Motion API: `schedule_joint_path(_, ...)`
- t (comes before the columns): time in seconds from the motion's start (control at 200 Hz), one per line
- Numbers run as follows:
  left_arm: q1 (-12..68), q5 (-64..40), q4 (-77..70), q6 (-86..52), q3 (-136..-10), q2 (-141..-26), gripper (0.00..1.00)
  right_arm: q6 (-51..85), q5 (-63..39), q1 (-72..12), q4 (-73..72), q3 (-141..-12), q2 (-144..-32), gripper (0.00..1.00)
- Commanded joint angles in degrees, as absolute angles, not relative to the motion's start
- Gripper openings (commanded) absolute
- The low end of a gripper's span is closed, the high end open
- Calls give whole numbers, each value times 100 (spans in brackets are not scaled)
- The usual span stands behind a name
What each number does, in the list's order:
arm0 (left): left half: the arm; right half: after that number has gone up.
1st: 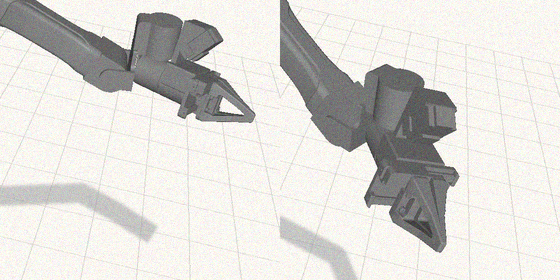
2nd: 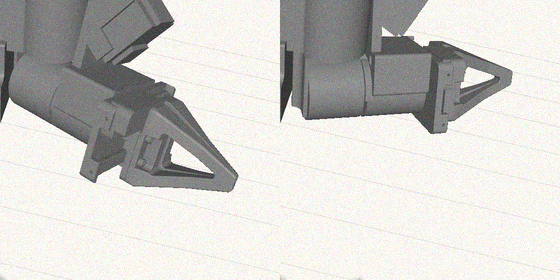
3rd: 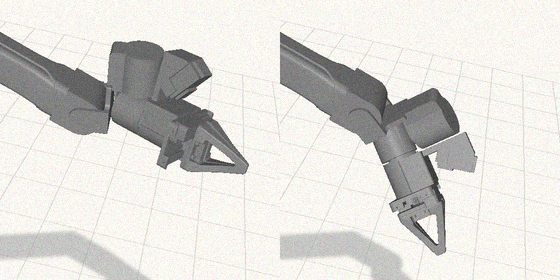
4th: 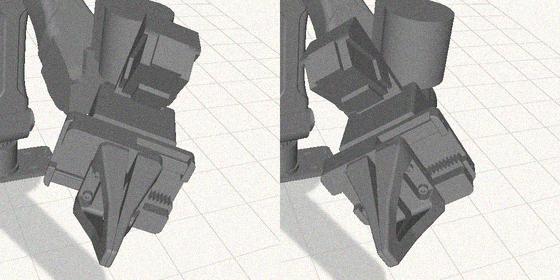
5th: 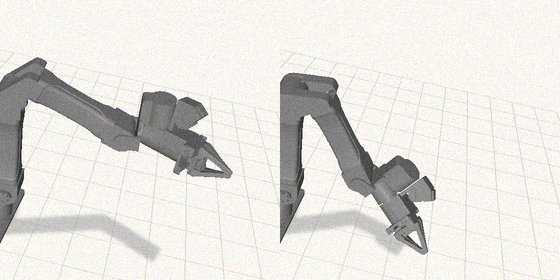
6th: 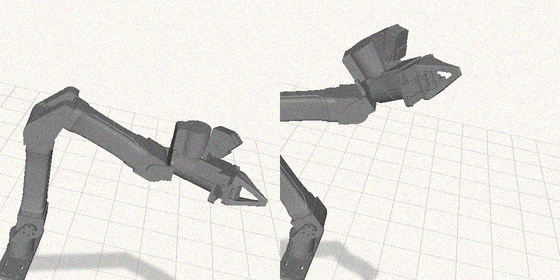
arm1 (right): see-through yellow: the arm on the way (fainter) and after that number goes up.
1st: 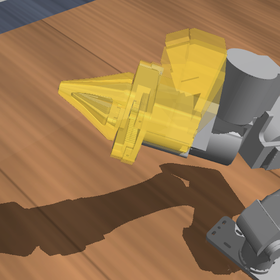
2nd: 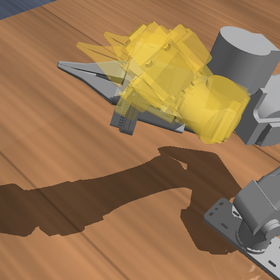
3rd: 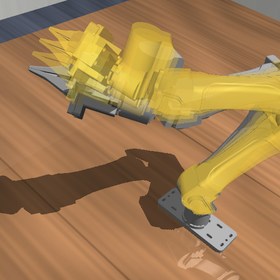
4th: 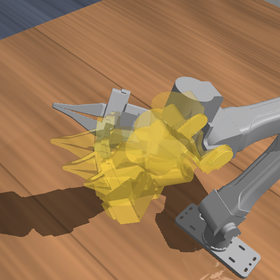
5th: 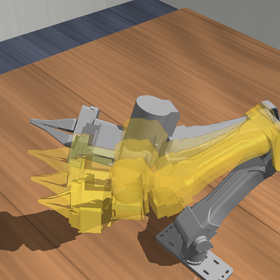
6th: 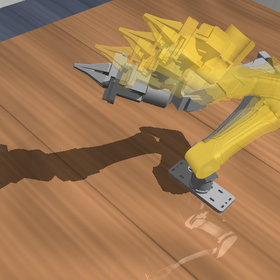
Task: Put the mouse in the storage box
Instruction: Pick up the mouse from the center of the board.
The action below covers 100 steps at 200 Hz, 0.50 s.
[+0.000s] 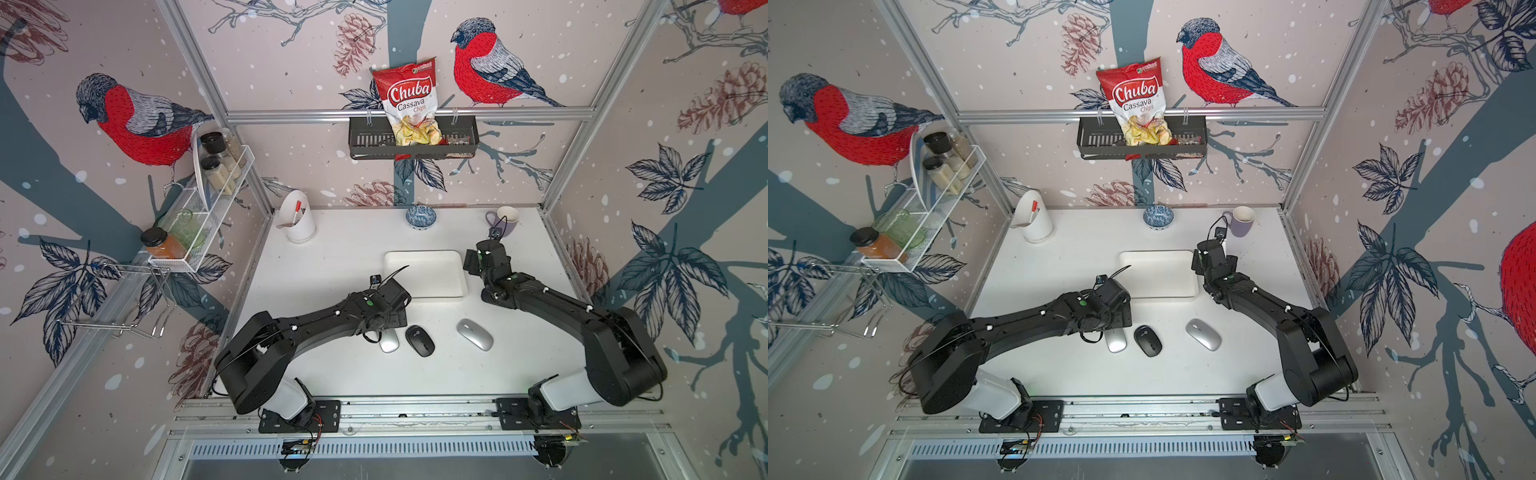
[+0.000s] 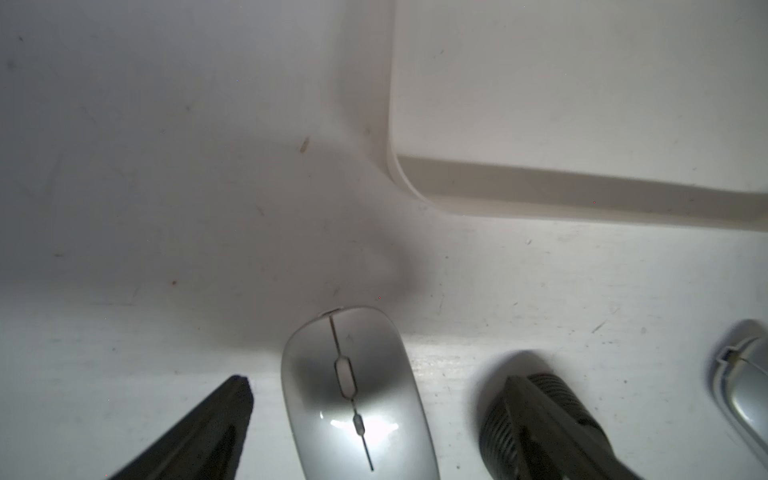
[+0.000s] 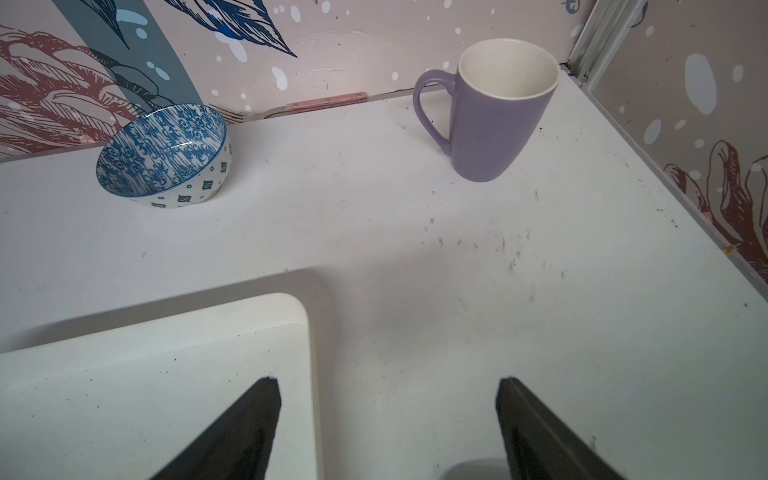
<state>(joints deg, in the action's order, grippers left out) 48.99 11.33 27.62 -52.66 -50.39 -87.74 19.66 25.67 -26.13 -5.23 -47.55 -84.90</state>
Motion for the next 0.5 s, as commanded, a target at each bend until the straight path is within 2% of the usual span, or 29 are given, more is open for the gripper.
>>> schedule_joint_path(0.0,5032,960,3349,-5607,-5064,-8942,96,2021,2666,-2610,-814,-4655,-8524,87)
schedule_joint_path(0.18,5159,939,3335,-5774,-4969,-8967,95,1989,2695,-2597,-889,-4534,-8551,87)
schedule_joint_path(0.495,5172,1074,3065,-5628,-4903,-9193,83,1925,2543,-2561,-956,-4665,-8748,87)
